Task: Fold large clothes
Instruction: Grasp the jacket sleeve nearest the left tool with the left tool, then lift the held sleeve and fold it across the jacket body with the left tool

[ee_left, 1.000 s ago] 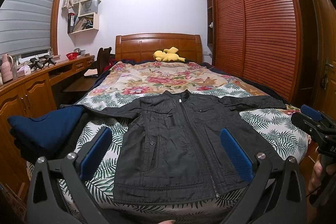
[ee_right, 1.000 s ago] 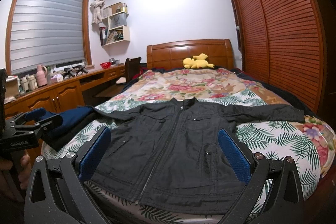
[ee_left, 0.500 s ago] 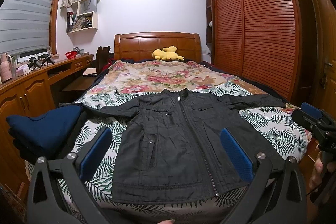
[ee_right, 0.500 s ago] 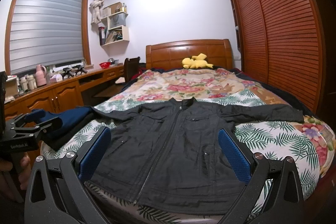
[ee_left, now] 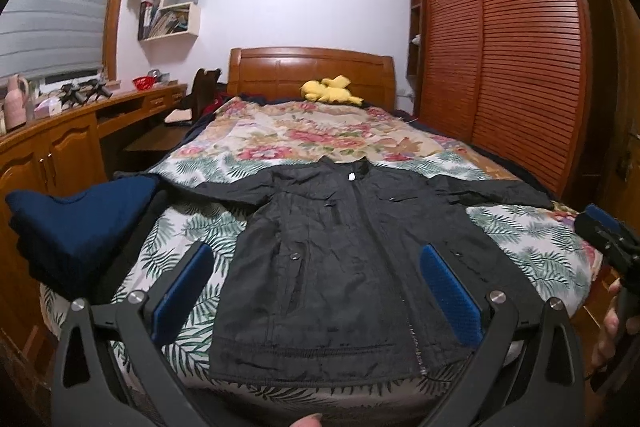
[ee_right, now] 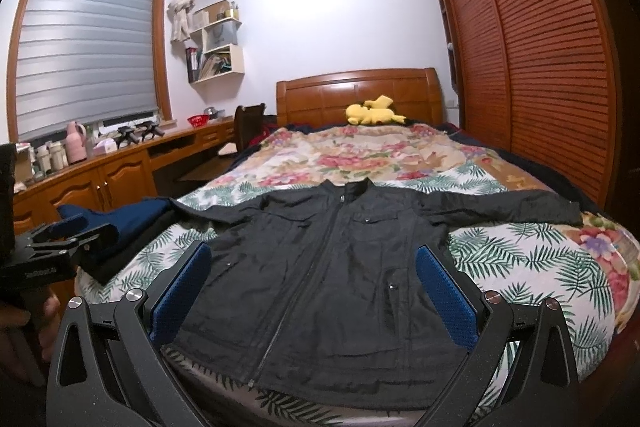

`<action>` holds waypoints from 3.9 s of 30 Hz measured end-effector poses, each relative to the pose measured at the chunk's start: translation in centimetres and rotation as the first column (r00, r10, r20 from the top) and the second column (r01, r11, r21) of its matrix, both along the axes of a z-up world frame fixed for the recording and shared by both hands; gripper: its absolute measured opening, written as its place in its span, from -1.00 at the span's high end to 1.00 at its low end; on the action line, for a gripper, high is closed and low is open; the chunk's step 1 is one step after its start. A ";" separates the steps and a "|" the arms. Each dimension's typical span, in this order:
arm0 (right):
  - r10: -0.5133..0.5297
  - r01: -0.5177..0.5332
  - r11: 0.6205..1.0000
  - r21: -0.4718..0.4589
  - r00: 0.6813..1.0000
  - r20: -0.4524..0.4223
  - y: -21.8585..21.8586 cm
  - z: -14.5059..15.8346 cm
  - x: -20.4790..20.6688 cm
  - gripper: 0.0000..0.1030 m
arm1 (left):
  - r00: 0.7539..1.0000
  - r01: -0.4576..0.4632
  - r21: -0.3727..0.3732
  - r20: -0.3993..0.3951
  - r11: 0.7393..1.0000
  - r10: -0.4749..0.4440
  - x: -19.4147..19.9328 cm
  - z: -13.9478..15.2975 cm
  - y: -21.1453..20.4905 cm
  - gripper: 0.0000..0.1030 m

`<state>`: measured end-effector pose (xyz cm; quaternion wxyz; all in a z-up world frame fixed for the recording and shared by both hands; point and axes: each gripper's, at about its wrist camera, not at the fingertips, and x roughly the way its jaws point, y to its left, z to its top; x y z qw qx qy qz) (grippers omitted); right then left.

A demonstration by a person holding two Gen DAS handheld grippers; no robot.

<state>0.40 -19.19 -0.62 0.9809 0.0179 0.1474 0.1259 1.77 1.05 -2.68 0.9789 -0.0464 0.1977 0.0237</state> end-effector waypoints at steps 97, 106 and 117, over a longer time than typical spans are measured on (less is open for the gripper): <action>0.273 -0.299 0.954 -0.041 0.914 -0.300 5.9 -13.5 28.3 -1.00 | 0.927 0.036 -0.015 -0.374 0.999 -0.039 36.7 -5.0 10.4 1.00; 0.275 -0.317 0.942 -0.114 0.918 -0.286 7.3 -13.8 28.1 -1.00 | 0.902 0.058 -0.136 -0.418 0.989 -0.110 33.3 -8.0 11.2 0.76; 0.270 -0.317 0.940 -0.128 0.918 -0.291 7.5 -14.2 28.1 -1.00 | 0.950 0.032 -0.125 -0.303 0.992 -0.069 27.6 -5.7 15.6 0.32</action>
